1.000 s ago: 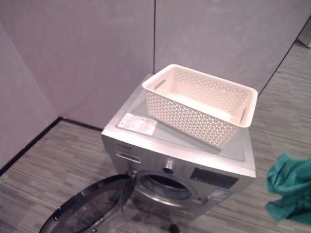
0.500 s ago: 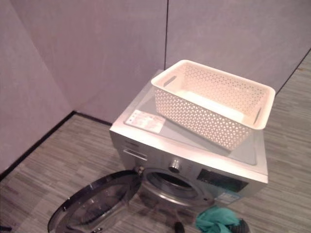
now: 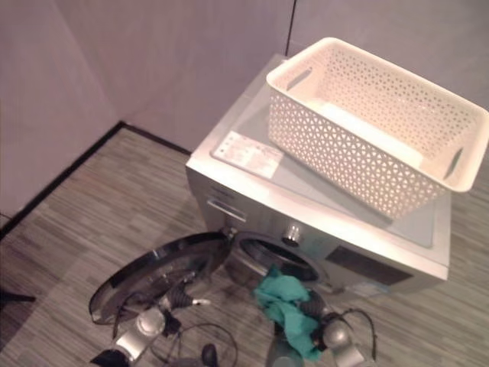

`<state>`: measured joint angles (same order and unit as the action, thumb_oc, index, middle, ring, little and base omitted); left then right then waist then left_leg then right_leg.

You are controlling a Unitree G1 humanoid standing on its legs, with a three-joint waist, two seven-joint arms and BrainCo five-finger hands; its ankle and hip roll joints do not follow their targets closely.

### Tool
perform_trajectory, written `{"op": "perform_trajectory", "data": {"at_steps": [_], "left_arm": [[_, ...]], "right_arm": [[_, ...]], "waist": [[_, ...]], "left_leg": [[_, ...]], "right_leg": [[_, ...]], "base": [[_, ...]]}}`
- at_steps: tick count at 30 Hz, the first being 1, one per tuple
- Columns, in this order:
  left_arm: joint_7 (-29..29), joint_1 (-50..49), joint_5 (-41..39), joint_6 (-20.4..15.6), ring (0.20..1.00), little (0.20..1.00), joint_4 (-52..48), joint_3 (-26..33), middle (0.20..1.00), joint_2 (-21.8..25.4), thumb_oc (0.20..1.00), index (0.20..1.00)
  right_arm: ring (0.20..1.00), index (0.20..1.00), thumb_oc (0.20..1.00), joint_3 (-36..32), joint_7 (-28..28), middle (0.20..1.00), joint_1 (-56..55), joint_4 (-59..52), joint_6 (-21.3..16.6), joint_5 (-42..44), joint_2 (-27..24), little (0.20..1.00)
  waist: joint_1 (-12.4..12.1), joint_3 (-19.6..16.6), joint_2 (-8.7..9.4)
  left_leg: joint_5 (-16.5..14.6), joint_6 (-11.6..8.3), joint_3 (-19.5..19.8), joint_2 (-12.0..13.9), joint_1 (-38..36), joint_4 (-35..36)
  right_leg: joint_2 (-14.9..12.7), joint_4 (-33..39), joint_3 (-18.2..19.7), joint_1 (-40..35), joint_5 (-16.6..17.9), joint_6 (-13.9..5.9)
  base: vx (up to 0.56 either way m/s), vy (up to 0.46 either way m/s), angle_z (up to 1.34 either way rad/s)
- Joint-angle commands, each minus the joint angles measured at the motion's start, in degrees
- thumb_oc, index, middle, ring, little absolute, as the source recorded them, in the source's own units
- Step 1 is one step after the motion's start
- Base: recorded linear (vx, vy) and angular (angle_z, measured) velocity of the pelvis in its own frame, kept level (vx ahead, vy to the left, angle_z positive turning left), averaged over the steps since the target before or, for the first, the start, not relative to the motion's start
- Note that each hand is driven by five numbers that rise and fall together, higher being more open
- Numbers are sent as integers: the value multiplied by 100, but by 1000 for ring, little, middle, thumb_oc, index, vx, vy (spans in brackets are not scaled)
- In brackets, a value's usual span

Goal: Grab the laundry basket,head to the washer,open it,put in the laundry and shut it.

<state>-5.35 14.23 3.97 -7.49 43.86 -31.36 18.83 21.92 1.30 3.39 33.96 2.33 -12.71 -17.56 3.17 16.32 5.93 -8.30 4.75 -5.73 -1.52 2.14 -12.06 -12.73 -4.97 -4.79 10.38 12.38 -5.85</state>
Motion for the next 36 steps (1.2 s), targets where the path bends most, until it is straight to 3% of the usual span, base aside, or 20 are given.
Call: {"op": "perform_trajectory", "data": {"at_steps": [1, 2, 3, 5, 8, 11, 13, 22, 30, 36], "left_arm": [[-222, -202, 53, -185, 1000, 1000, -290, 119, 1000, -166, 1000, 1000], [-258, -167, 20, -168, 1000, 1000, -372, 34, 1000, -179, 1000, 1000], [-230, -135, 40, -150, 1000, 1000, -400, -135, 1000, -202, 1000, 1000], [-227, -84, 21, -174, 1000, 1000, -453, -252, 1000, -236, 1000, 1000], [-335, 243, -227, -219, 1000, 1000, -480, -439, 1000, -317, 1000, 1000], [-372, 552, -450, -292, 1000, 1000, -621, -718, 1000, -436, 1000, 1000], [-336, 713, -503, -309, 1000, 1000, -554, -896, 1000, -534, 1000, 1000], [-395, 1064, -697, -322, 1000, 1000, -509, -1190, 1000, -726, 1000, 1000], [-487, 1281, -1462, -398, 1000, 1000, -687, -1213, 1000, -820, 1000, 1000], [-603, 1390, -2526, -362, 1000, 1000, -722, -969, 1000, -1043, 1000, 1000]], "right_arm": [[200, 200, 200, 134, 260, 200, 102, -253, -282, 508, -1, 200], [200, 200, 200, 258, 310, 200, 310, -191, -332, 683, 56, 200], [200, 200, 200, 500, 380, 200, 584, -25, -451, 1025, 255, 200], [200, 200, 200, 721, 519, 200, 915, 12, -538, 1378, 379, 200], [200, 200, 200, 1046, 783, 200, 1562, -160, -710, 1919, 367, 200], [200, 200, 200, 1106, 1025, 200, 2108, -409, -863, 2226, 267, 200], [200, 200, 200, 1101, 1132, 200, 2372, -480, -898, 2289, 252, 200], [200, 200, 200, 1059, 1403, 200, 2664, -973, -1019, 2466, 281, 200], [200, 200, 200, 882, 1754, 200, 3098, -1148, -1030, 2497, 347, 200], [200, 200, 200, 718, 2015, 200, 2980, -1302, -963, 2704, 473, 200]], "waist": [[-315, -93, -58], [-374, -118, -83], [-554, -273, -28], [-864, -364, 187], [-1170, -140, 289], [-1158, 92, 149], [-1129, 155, 75], [-1105, 439, 15], [-1148, 758, -5], [-1138, 962, 65]], "left_leg": [[-352, 353, 69, -114, 330, -164], [-243, 375, 41, -54, 433, -127], [-87, 287, -31, 8, 616, -7], [-70, 113, -144, 80, 928, -16], [248, -156, -281, 352, 1593, -189], [618, -452, -67, 584, 1979, -40], [743, -546, -20, 668, 2045, 73], [1009, -662, 110, 781, 2099, 252], [1103, -679, 127, 785, 2225, 238], [1151, -705, 103, 803, 2377, 180]], "right_leg": [[-74, -2072, -271, 333, -1174, -185], [63, -2541, -395, 296, -1488, -107], [271, -2444, -751, -95, -2120, 53], [420, -1682, -1049, -662, -2433, 95], [804, -664, -946, -682, -2375, 327], [1056, -210, -1011, -519, -2260, 433], [1124, -99, -1047, -464, -2232, 458], [1241, -288, -1160, -213, -2320, 615], [1198, -495, -1269, 5, -2326, 663], [1189, -519, -1382, 104, -2299, 686]], "base": [[-169, 36, -2], [-99, -53, -11], [-87, -114, -16], [-157, -254, -30], [-342, -275, -52], [-286, -195, -17], [-158, -107, 9], [-49, -52, 12], [-20, -18, 10], [-17, -22, 8]]}}
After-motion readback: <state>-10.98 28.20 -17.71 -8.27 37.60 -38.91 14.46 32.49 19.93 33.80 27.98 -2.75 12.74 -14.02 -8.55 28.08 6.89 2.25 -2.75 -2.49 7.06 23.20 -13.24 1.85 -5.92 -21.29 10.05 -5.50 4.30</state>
